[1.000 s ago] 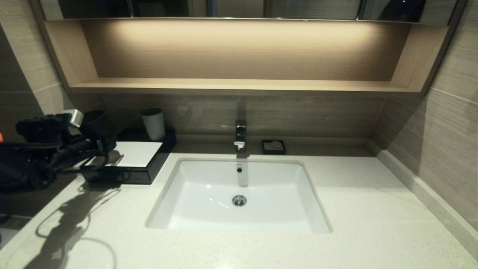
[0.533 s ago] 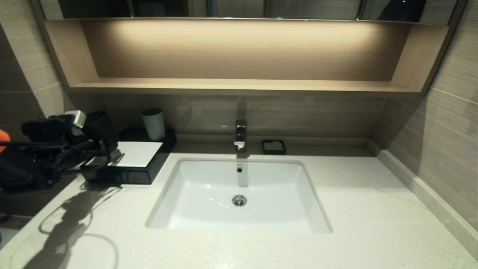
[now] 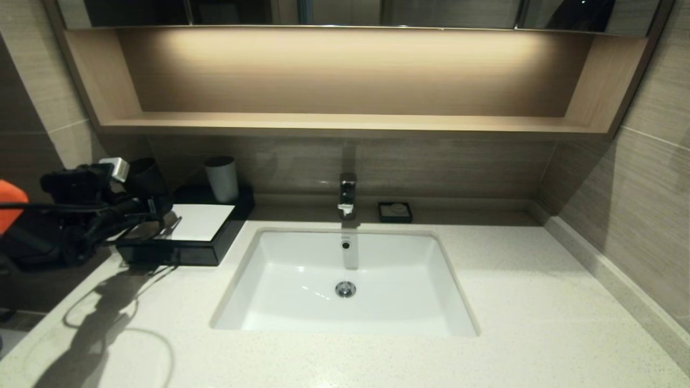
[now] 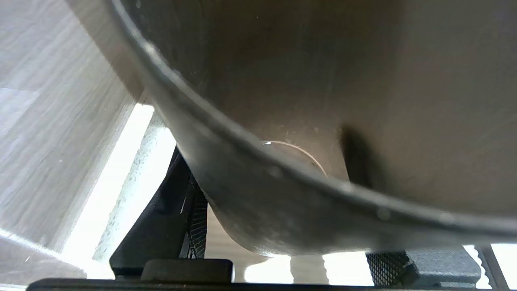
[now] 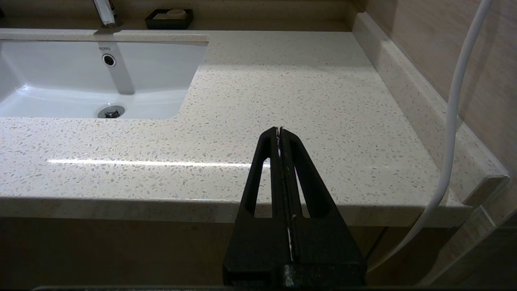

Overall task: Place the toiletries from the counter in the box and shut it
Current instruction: Place the cup on the storage box

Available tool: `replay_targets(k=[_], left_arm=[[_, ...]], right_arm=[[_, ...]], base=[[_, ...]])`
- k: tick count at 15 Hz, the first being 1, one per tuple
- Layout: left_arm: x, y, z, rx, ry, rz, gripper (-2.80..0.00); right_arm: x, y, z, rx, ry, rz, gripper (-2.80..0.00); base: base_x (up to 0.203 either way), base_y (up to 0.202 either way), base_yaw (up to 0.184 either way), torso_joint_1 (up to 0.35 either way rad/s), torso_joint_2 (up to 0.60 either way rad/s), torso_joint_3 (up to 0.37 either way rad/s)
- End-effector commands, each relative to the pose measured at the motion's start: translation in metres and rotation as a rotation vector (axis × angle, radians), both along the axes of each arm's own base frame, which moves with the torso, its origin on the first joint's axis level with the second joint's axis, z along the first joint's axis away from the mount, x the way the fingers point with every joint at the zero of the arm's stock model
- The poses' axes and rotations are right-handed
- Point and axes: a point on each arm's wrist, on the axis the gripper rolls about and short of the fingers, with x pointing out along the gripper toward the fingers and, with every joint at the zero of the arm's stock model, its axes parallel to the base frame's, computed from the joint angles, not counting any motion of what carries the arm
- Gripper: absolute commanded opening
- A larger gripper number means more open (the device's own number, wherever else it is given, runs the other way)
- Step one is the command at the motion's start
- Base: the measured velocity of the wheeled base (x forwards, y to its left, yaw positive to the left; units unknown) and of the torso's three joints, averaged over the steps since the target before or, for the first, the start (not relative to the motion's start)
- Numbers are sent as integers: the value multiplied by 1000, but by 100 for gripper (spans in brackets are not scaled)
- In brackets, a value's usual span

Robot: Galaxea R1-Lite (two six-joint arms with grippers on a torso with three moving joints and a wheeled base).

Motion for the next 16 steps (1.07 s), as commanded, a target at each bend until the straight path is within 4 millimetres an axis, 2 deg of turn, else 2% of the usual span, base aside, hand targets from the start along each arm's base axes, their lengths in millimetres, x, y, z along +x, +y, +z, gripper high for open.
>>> replay_targets(k=[1, 16], left_arm=[[6, 1, -5, 0, 0, -2, -280], [32, 6, -10, 6, -20, -7, -280]], right_arm=[[0, 0, 0, 0, 1, 0, -280], [0, 0, 0, 0, 1, 0, -280]], base=[[0, 0, 0, 0, 0, 0], [0, 0, 0, 0, 0, 0]])
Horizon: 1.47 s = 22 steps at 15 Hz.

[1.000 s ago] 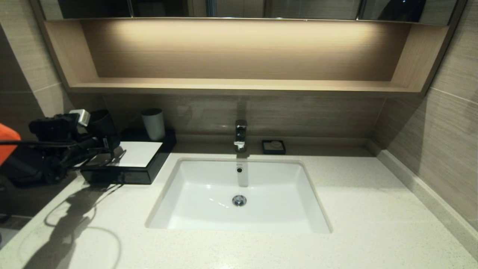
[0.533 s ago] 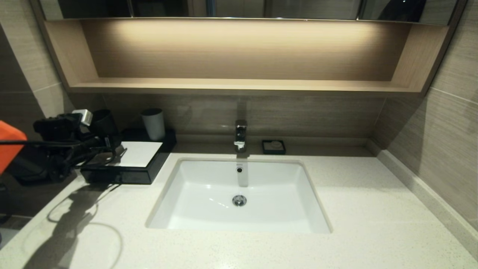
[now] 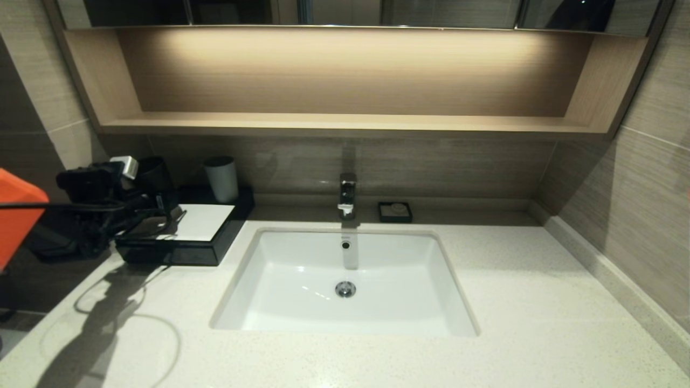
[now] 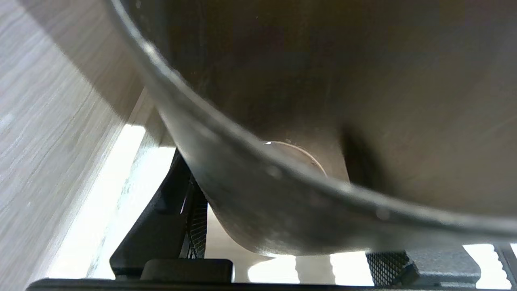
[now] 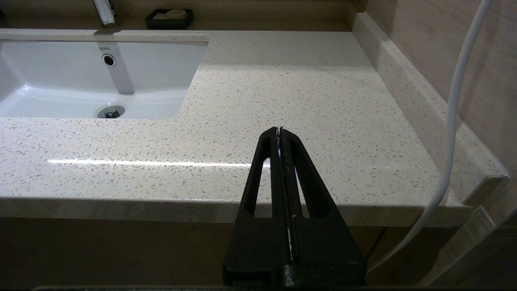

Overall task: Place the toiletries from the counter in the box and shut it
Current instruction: Place the cup on the storage box

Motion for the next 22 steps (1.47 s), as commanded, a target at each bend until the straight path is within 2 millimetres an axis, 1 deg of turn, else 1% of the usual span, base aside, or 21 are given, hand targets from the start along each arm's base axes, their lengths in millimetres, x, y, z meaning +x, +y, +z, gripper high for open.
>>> replay_targets(k=[1, 5, 10, 16, 22], left_arm=[[4, 1, -3, 0, -3, -2, -280], [9, 2, -8, 1, -5, -4, -280], [16, 1, -6, 6, -23, -9, -280], [24, 1, -9, 6, -24, -14, -280], [32, 1, -17, 6, -22, -16, -280]], right_arm=[[0, 0, 0, -1, 1, 1, -280], [0, 0, 0, -1, 1, 1, -280], [0, 0, 0, -1, 1, 1, -280], [0, 0, 0, -1, 0, 1, -280], [0, 0, 0, -1, 1, 1, -280]], base=[[0, 0, 0, 0, 0, 0], [0, 0, 0, 0, 0, 0], [0, 0, 0, 0, 0, 0], [0, 0, 0, 0, 0, 0], [0, 0, 0, 0, 0, 0]])
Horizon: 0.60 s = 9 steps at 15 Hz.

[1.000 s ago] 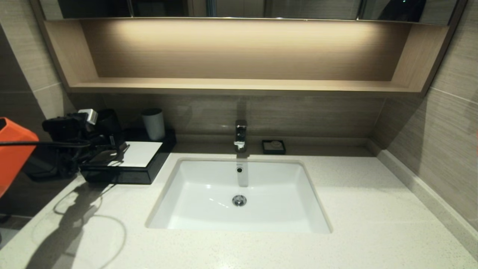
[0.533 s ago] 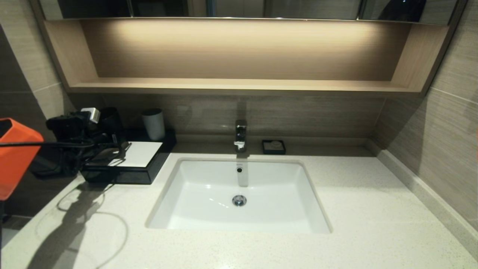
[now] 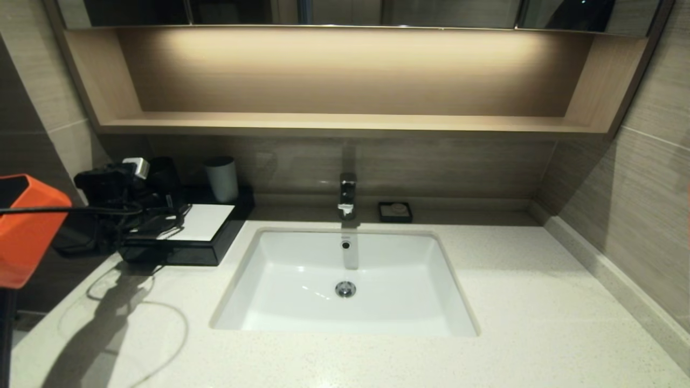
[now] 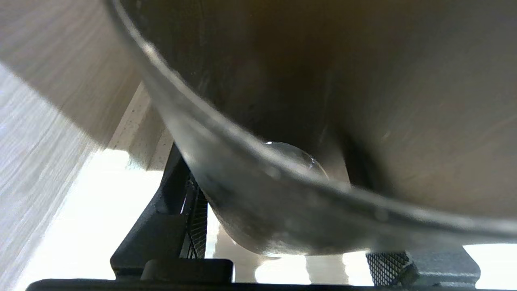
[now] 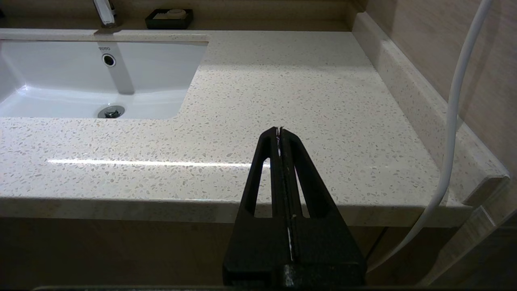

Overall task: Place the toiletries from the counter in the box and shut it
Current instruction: Place the cup on the storage box

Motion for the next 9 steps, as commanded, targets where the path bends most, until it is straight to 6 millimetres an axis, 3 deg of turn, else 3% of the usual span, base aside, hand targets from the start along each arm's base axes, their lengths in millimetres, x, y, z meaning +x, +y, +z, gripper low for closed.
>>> replay_targets(k=[1, 9], left_arm=[[5, 2, -5, 2, -6, 0, -280], [19, 6, -5, 2, -14, 0, -280]], right_arm=[[0, 0, 0, 0, 1, 1, -280], [0, 0, 0, 0, 1, 1, -280]], base=[[0, 0, 0, 0, 0, 0], [0, 0, 0, 0, 0, 0]])
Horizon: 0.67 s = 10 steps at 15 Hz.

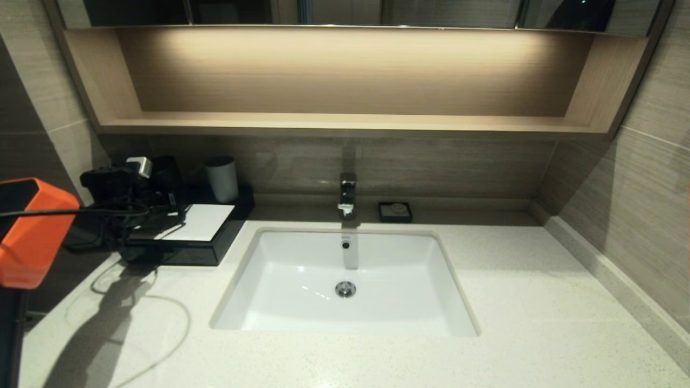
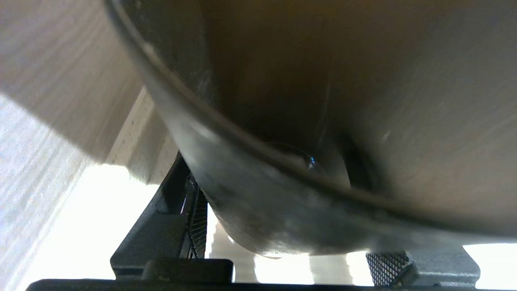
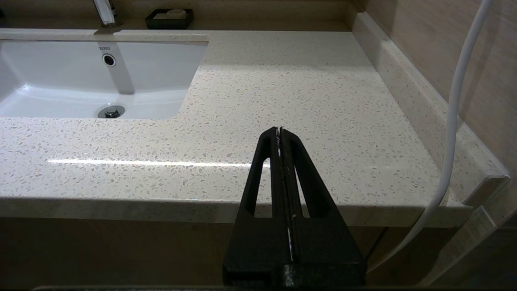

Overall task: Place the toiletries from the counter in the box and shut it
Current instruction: Place the cup on the storage box

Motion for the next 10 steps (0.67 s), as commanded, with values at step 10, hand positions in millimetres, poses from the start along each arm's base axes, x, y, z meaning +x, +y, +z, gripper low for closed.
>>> replay_targets(k=[10], left_arm=[[17, 3, 5, -5, -22, -1, -280]], right_arm=[[0, 0, 0, 0, 1, 1, -280]], base=[[0, 0, 0, 0, 0, 0]])
